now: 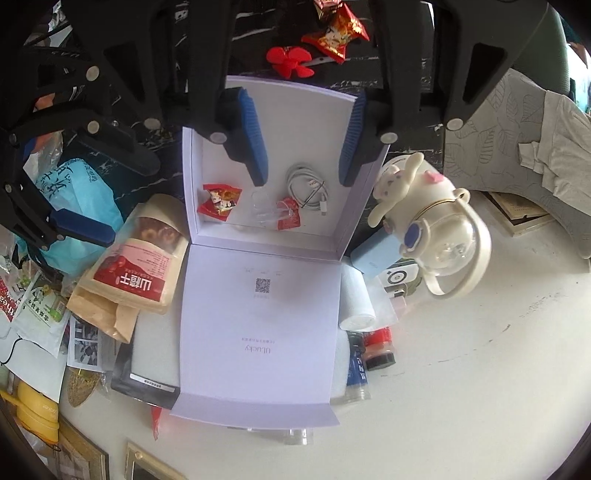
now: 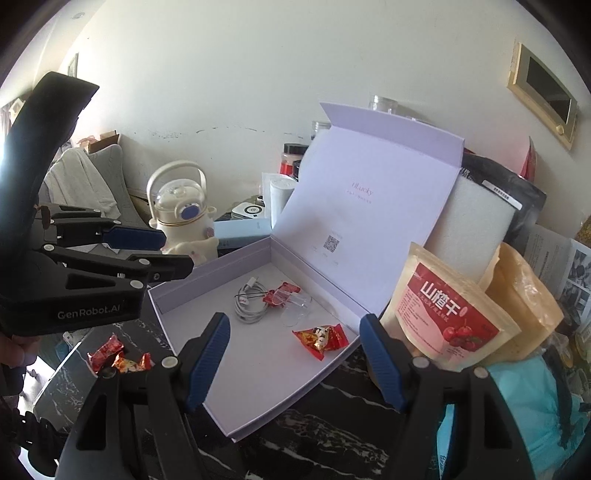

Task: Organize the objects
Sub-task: 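Move both open tools back from the box to the candies on the table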

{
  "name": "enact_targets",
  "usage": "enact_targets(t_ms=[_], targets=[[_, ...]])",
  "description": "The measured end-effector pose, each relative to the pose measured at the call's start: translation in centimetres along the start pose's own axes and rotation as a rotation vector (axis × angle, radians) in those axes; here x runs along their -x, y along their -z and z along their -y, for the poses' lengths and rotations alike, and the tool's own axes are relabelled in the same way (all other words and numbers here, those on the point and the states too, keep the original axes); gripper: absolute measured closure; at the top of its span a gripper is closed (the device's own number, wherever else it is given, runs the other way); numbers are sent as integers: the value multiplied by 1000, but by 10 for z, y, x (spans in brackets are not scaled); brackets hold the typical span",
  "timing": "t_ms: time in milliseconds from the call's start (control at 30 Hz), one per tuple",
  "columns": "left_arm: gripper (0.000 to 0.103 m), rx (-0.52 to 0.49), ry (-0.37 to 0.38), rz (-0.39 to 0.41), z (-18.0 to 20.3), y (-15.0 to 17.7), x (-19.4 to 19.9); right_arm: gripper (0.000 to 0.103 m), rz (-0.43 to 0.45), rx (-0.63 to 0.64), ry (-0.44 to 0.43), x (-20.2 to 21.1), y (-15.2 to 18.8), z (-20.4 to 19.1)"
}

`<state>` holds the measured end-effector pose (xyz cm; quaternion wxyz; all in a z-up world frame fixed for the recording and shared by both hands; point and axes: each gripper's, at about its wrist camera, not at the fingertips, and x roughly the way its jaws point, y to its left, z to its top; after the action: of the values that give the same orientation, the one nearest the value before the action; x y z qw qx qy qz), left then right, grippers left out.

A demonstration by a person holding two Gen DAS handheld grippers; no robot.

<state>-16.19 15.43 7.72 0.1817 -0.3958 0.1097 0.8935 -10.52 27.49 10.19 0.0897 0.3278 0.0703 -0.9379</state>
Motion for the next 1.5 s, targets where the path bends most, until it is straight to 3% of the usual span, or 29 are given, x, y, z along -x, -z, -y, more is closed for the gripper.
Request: enact_targets(t_ms=[533,1067,1500], targets=[[38,36,-62,40,0,39,58,28,39,23,-7,55,22,-24],[34,90,-91,16,-3,97,82,28,18,55,-59,76,59,-55],[34,141,-99,-32,-18,149,82,28,-36,61,-112,68,90,-84]])
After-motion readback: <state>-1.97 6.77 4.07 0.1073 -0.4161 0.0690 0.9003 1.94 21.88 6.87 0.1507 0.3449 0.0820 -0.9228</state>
